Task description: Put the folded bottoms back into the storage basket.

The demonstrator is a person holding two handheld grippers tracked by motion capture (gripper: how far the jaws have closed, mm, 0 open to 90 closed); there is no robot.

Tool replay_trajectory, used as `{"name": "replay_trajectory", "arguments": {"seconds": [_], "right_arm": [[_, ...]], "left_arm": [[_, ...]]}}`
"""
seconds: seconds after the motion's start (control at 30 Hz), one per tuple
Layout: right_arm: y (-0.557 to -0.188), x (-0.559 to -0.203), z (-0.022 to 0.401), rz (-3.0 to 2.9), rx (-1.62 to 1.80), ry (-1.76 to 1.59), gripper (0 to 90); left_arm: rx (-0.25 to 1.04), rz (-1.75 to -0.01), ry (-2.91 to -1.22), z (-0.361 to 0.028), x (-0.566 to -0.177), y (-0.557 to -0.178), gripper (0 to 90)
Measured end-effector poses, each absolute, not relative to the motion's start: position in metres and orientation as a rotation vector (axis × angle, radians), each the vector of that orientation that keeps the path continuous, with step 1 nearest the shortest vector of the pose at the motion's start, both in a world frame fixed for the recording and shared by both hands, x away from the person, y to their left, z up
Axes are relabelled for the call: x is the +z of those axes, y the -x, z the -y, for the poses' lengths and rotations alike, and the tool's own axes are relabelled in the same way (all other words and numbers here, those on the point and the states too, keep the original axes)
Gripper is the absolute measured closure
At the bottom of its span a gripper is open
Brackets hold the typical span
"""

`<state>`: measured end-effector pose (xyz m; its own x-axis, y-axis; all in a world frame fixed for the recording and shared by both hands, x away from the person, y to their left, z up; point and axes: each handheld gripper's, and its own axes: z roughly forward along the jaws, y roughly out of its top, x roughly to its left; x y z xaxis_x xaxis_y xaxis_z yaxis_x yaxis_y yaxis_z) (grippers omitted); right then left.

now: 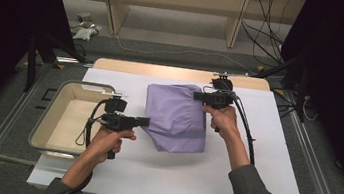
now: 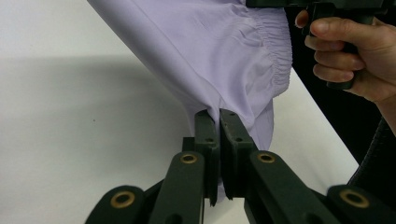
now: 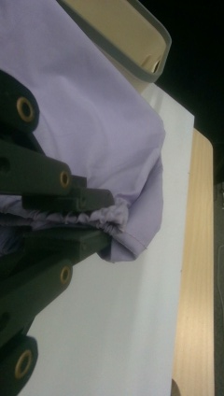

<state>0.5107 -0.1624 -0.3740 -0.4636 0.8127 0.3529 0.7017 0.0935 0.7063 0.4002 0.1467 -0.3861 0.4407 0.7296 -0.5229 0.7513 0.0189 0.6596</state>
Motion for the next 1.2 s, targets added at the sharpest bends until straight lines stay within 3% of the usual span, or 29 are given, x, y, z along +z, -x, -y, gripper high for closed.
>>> {"name": "replay_trajectory", "arguments": {"seconds": [1.2], "right_arm": [[-0.512,-0.332,0.096,-2.237,1.387,-1.427,81.8]], "left_arm": [[0.102,-1.277,-1.656,-0.212,-0.349,-0.388,86.4]]}}
